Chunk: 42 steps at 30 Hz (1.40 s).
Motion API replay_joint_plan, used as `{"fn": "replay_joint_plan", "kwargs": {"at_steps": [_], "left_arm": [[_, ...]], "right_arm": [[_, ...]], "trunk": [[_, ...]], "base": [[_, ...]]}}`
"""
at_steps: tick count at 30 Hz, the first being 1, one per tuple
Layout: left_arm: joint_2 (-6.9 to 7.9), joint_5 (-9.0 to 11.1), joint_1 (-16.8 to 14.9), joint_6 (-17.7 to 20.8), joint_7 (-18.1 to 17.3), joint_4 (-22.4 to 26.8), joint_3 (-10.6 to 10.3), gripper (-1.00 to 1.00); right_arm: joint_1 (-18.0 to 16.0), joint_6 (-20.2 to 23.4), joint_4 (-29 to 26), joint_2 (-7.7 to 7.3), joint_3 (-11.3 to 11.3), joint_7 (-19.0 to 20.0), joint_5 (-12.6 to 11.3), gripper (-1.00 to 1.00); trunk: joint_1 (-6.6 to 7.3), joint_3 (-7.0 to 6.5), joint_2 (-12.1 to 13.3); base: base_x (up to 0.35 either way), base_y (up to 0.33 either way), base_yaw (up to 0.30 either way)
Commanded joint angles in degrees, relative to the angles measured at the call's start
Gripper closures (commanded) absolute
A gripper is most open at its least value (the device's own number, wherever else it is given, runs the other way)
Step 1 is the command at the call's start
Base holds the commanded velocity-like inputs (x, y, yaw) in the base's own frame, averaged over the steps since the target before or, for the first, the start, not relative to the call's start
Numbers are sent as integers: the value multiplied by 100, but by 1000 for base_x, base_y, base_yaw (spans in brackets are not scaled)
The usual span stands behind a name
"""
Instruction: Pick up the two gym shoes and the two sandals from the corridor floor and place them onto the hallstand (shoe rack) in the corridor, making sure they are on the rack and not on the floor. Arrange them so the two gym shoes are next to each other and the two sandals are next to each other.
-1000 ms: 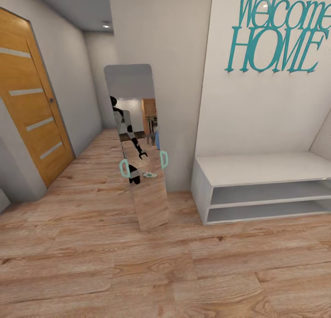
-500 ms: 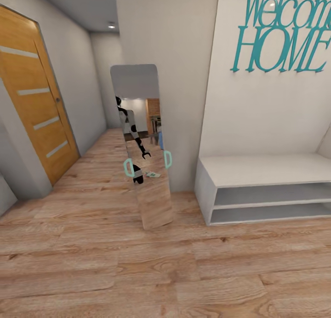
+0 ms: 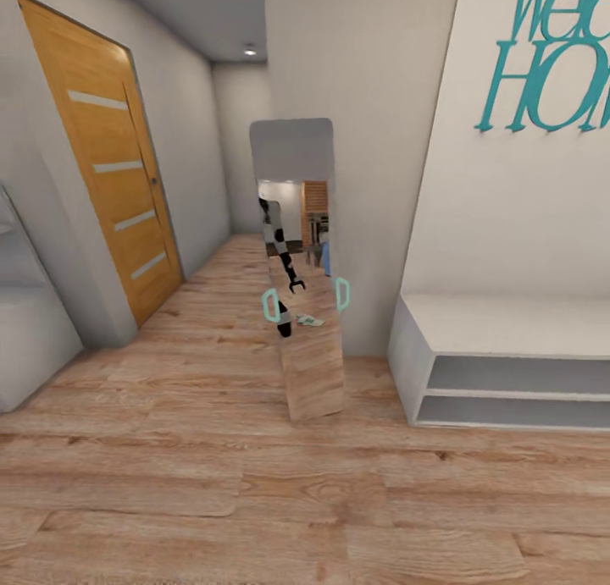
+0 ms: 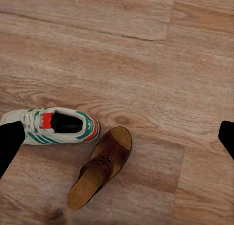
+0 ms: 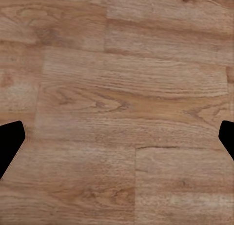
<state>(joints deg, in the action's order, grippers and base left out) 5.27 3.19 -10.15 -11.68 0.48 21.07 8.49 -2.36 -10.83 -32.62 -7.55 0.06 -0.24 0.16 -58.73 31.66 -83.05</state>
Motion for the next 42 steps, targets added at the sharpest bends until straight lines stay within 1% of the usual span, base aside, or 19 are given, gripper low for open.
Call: {"fn": "replay_joint_plan", "kwargs": {"at_steps": [1,42], "left_arm": [[0,33,-5,-19,5,-7,-5,-100],[0,33,-5,-19,5,-7,-6,-100]], "right_arm": [[-1,-16,1,-1,1,-2,2,-100],[-1,-17,6,0,3,-2,2,-100]], "trunk": [[0,5,-3],[0,5,-3]], "base": [[0,0,271],[0,0,271]]}}
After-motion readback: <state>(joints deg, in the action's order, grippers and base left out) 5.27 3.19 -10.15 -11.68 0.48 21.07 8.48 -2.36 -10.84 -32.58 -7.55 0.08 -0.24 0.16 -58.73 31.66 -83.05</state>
